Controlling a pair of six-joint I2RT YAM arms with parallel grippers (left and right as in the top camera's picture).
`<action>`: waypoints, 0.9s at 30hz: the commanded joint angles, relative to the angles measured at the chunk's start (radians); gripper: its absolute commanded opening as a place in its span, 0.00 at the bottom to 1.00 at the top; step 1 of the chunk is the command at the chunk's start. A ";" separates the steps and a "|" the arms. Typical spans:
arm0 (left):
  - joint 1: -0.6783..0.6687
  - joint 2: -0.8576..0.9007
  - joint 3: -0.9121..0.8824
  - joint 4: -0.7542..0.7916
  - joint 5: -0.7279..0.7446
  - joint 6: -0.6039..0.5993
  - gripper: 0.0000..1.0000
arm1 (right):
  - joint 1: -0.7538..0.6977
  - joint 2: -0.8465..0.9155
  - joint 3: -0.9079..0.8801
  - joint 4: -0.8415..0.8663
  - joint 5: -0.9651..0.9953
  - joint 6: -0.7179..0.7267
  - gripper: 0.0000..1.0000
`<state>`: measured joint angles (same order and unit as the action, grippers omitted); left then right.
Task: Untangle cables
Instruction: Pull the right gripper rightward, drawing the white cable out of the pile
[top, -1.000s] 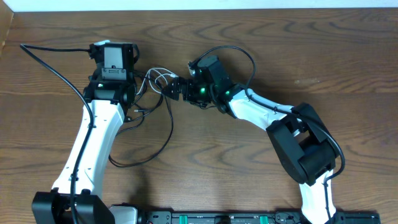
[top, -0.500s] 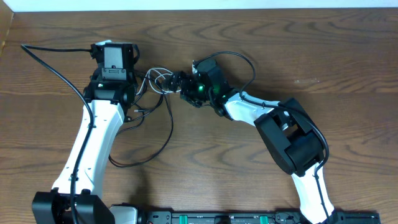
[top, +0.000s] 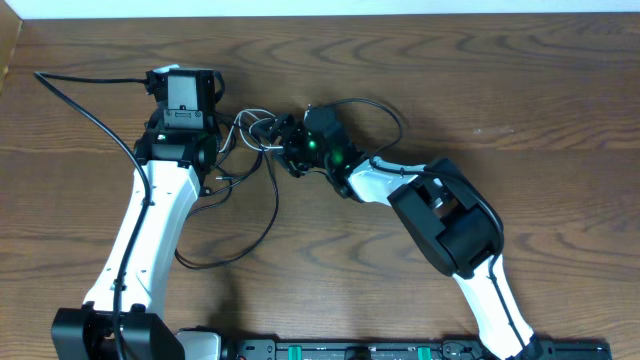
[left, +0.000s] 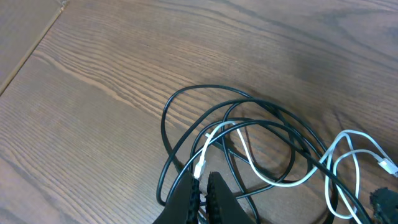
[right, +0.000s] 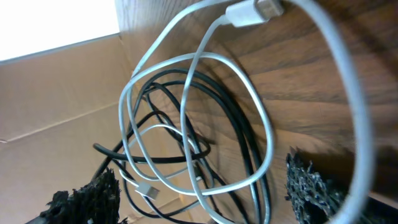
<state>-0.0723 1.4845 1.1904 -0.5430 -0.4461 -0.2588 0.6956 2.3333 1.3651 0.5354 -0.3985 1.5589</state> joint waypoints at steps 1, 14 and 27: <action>0.004 0.010 0.006 -0.006 0.002 -0.005 0.08 | 0.023 0.076 -0.011 0.011 0.053 0.073 0.86; 0.004 0.010 0.006 -0.029 0.102 -0.005 0.08 | 0.060 0.082 -0.010 0.031 0.208 0.109 0.68; 0.004 0.010 0.006 -0.037 0.106 -0.005 0.08 | 0.055 0.082 -0.010 0.038 0.285 0.100 0.10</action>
<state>-0.0723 1.4845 1.1904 -0.5732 -0.3412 -0.2588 0.7525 2.3837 1.3697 0.5812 -0.1604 1.6749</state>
